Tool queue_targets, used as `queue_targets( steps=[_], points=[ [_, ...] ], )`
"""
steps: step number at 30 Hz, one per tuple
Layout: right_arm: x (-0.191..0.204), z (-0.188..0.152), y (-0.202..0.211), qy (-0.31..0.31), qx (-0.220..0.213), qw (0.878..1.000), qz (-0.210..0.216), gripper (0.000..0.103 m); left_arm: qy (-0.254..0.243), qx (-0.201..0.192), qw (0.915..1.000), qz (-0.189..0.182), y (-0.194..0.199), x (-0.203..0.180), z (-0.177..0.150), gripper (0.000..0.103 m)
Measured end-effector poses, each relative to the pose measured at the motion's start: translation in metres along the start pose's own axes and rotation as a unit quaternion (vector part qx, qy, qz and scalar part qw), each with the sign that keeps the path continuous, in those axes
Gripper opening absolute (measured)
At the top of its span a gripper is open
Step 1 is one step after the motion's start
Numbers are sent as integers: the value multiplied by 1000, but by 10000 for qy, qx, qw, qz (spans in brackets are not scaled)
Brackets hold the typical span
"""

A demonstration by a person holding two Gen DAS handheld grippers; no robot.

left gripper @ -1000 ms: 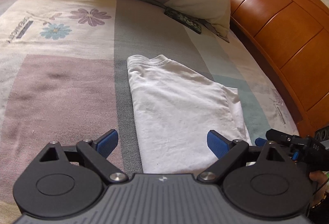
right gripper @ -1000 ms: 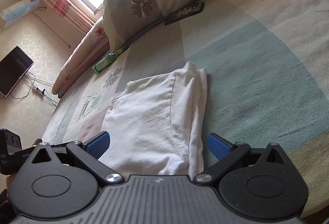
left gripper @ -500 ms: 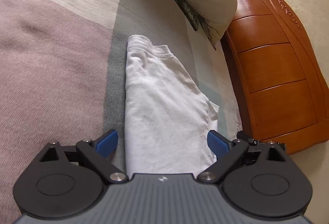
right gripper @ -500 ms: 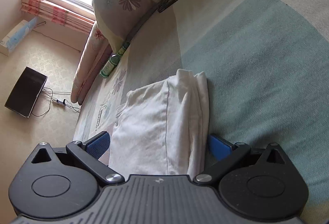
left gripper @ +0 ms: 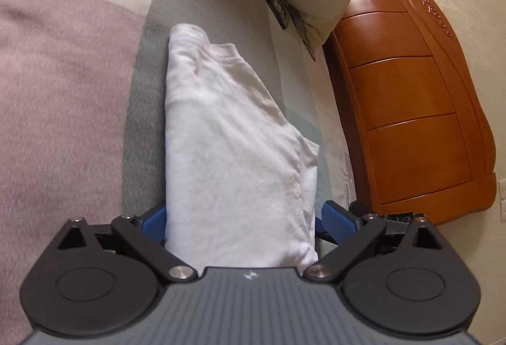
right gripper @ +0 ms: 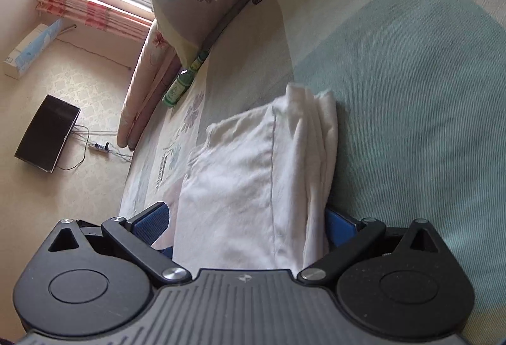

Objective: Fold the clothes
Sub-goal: 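Roll both grippers sideways and pinch the folded shirt's side edge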

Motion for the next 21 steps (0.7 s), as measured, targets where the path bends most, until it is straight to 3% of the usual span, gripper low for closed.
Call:
queue_targets(
  steps=[3, 10, 13, 17, 21],
  points=[
    [1, 0, -2, -24, -16, 10000, 33, 103, -80, 27, 9999, -114, 0, 1, -6, 98],
    [2, 9, -11, -137, -83, 9998, 105, 103, -168, 64, 9997, -151, -24, -5, 25, 97],
    [2, 11, -13, -164, -69, 9997, 146, 103, -238, 176, 9995, -124, -24, -8, 20, 97],
    [4, -11, -1, 9, 114, 9985, 526, 103, -312, 403, 9980, -386, -13, -1, 4, 97],
    [-1, -1, -4, -198, 2, 9966, 800, 103, -336, 431, 9982, -256, -22, -3, 15, 93]
  ],
)
Point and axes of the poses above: each gripper's, at about its wrist camera, not at the fingertips, and y roughly against the way its jaws point, x to its left, z to its top, the point moved 3 cm from there along -y, roughly the way its jaws point, and after that the axes turned 1 degree about x, right-handed, at the moved point
